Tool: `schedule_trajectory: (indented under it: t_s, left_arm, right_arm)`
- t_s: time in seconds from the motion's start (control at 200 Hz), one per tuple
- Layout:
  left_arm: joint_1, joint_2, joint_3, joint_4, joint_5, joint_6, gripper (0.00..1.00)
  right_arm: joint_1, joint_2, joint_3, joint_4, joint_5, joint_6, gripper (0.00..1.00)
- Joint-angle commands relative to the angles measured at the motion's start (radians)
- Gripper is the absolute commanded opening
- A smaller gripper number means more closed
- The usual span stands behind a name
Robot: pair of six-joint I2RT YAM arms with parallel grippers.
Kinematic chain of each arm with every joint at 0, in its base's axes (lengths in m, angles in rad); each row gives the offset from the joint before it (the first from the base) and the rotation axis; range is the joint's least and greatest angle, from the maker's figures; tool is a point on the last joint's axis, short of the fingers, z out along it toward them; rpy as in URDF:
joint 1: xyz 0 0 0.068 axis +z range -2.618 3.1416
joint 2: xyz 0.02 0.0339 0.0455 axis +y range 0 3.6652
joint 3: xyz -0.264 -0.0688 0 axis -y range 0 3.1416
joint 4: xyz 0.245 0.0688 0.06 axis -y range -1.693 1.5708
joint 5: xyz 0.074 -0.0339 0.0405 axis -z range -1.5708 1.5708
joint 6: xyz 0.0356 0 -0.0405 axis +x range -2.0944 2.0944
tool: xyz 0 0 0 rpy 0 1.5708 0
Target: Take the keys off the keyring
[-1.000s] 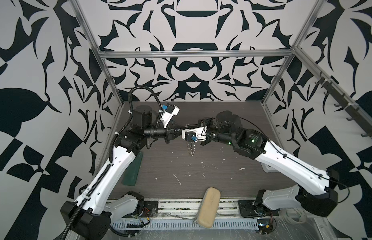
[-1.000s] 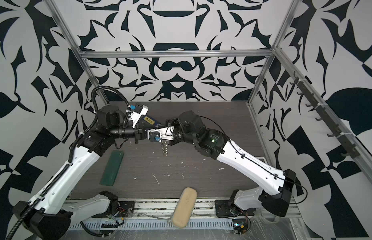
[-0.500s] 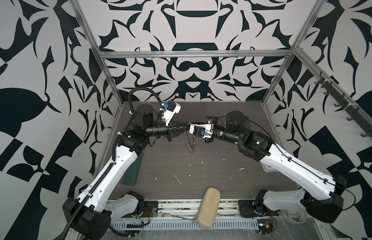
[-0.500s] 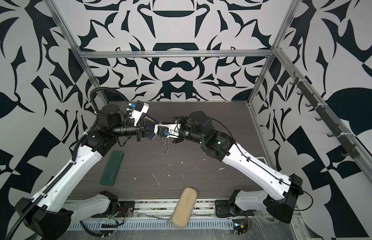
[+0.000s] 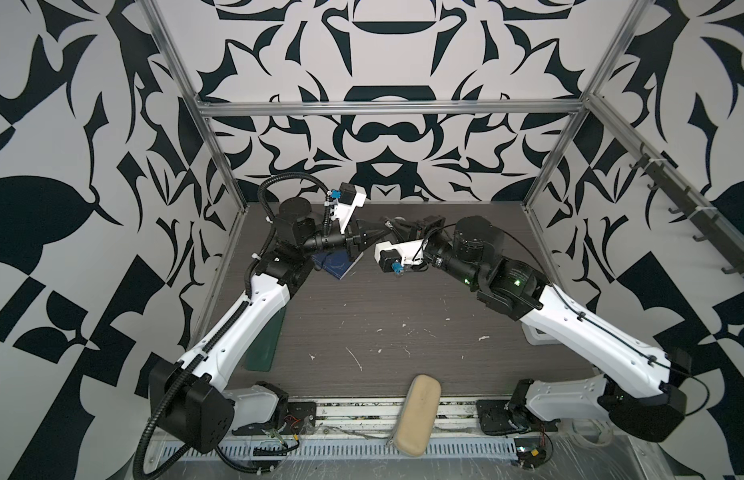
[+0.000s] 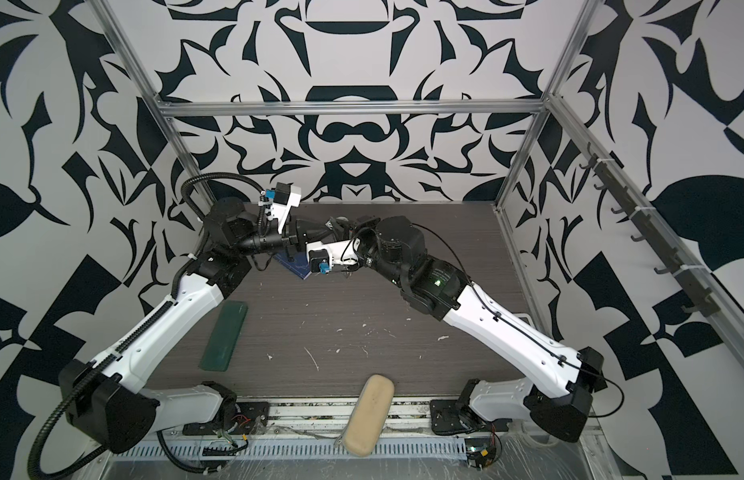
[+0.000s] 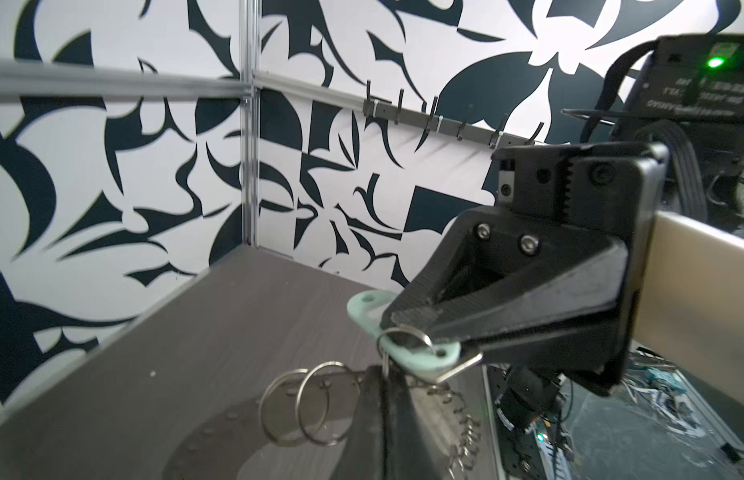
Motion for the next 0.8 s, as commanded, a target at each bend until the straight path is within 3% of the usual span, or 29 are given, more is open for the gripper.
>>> schedule_trajectory:
  t_s: [0.0,0.24,0.44,0.795]
  left_arm:
    - [-0.007,0.046,0.054,0.309,-0.003,-0.022,0.00]
    - [-0.007,0.143,0.148,0.567,-0.025,0.007,0.00]
    - [-0.007,0.212,0.211,0.667,-0.036,-0.003,0.00]
    - [0.001,0.226,0.226,0.618,-0.068,-0.008,0.00]
  right_arm:
    - [0.037,0.013,0.043,0.108,-0.003,-0.172,0.02]
    - [0.038,0.033,0.080,0.219,0.059,-0.379,0.02]
    - [0.037,0.050,0.140,0.219,0.102,-0.435,0.04]
    - [0.037,0.049,0.127,0.291,0.126,-0.452,0.29]
